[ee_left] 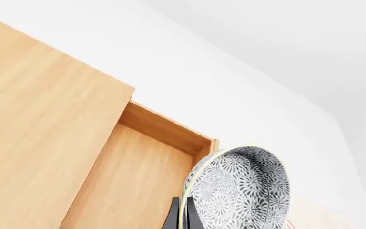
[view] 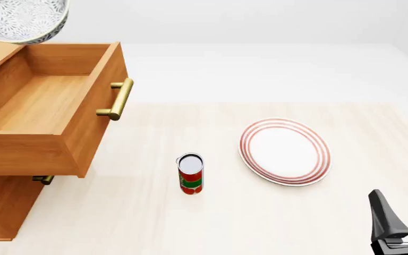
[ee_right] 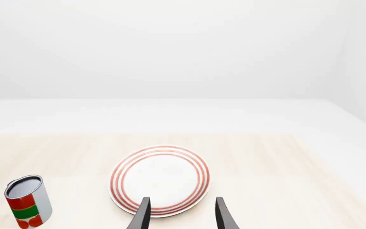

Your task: Put the bowl in the top drawer of the cabinet.

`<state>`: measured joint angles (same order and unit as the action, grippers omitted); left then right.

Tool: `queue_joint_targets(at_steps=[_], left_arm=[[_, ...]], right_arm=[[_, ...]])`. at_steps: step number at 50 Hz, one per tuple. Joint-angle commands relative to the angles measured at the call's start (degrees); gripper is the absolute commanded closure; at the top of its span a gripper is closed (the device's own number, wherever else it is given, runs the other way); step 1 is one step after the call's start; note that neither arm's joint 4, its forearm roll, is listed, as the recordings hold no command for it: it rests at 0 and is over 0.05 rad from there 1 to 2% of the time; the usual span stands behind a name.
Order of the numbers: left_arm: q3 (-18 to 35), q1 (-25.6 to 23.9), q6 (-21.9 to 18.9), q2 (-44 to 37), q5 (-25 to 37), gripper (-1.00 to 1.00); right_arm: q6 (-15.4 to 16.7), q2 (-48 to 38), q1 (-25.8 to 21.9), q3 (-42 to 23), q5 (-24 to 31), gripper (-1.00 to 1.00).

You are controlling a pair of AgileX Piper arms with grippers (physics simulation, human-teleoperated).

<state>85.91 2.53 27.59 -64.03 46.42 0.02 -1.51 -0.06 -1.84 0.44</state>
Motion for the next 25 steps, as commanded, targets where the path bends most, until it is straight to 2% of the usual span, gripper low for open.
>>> queue_joint_targets(at_steps=[1, 12, 25], left_arm=[[3.15, 1.28, -0.68, -0.32, 2.77, 1.0], [6.52, 1.92, -1.93, -1.61, 4.9, 1.0], [5.37, 3.34, -4.55, -1.91, 6.31, 1.0]], right_arm=[[0.01, 0.01, 0.0, 0.0, 0.0, -1.0], [0.02, 0.02, -0.01, 0.0, 0.01, -1.0], [0.01, 0.01, -0.01, 0.0, 0.0, -1.0]])
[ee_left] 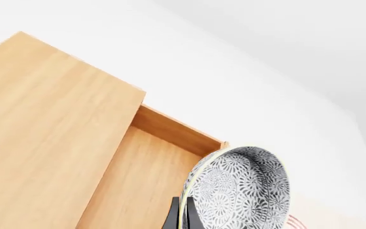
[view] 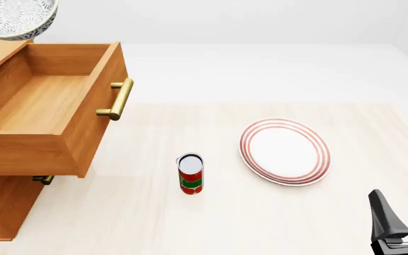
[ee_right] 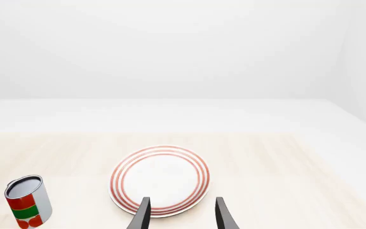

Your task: Put the bowl in the top drawer of the cabinet.

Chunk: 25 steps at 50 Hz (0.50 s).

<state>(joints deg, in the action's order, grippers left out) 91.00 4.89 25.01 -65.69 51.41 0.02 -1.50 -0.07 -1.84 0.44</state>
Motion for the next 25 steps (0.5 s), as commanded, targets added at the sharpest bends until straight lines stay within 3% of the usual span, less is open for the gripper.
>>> queue_joint_targets(at_steps=[1, 25], left_arm=[[0.22, 0.98, -2.03, -0.28, 1.42, 1.0], [2.61, 2.95, -5.09, -1.26, 4.88, 1.0]], right_arm=[[0.02, 0.01, 0.01, 0.0, 0.01, -1.0], [-0.01, 0.0, 0.0, 0.0, 0.0, -1.0]])
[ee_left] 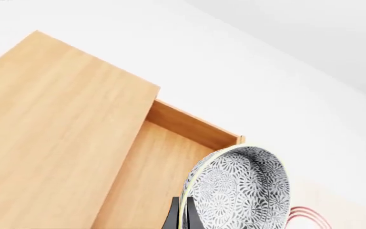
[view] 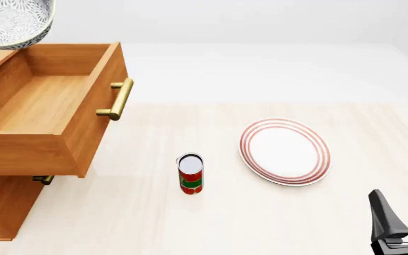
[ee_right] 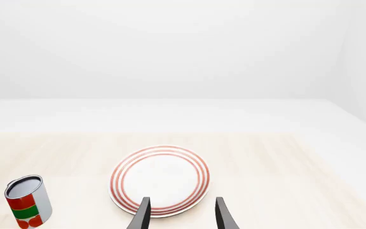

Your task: Put the bowl in the top drawer of the cabinet.

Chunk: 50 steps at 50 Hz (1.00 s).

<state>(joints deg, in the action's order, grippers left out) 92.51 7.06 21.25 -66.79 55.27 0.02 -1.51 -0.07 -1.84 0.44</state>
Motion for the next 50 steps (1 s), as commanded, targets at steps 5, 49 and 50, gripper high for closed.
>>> queue_joint_targets(at_steps=[5, 49, 50], left_arm=[[0.28, 0.53, -1.04, 0.14, 0.98, 1.0], [-7.15, 0.15, -1.69, -0.77, -2.92, 1.0], [-7.29, 0.24, -1.64, -0.78, -2.98, 1.0]], right_arm=[[0.0, 0.0, 0.0, 0.0, 0.0, -1.0], [0.0, -0.01, 0.0, 0.0, 0.0, -1.0], [-0.01, 0.0, -0.01, 0.0, 0.0, -1.0]])
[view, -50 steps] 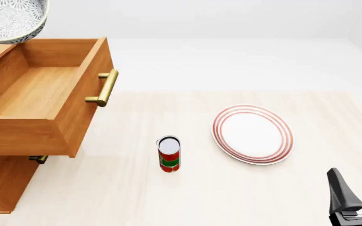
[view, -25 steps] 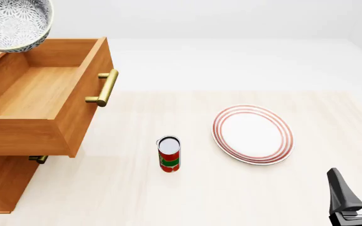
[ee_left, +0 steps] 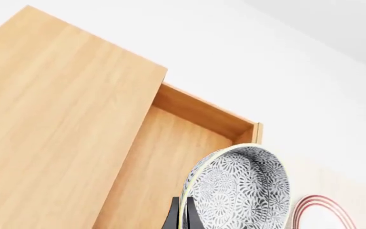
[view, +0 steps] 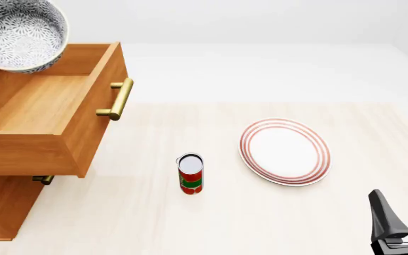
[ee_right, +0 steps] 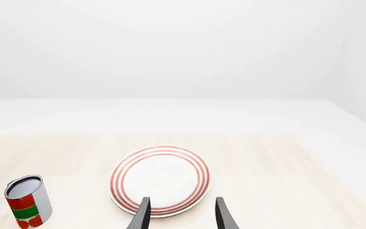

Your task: Put the bowl in the top drawer of the cabinet.

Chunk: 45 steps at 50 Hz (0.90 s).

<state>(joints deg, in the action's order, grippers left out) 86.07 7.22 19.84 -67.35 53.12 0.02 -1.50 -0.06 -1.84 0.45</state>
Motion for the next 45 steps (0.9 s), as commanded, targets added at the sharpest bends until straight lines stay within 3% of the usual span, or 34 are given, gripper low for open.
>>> queue_joint_targets(at_steps=[1, 45], left_arm=[[-0.9, 0.11, -0.23, -0.24, -0.87, 1.0], [-5.31, 1.14, -1.0, -4.27, -6.02, 1.0]], right_arm=[[0.0, 0.02, -0.01, 0.0, 0.0, -1.0], [0.0, 0.0, 0.01, 0.0, 0.0, -1.0]])
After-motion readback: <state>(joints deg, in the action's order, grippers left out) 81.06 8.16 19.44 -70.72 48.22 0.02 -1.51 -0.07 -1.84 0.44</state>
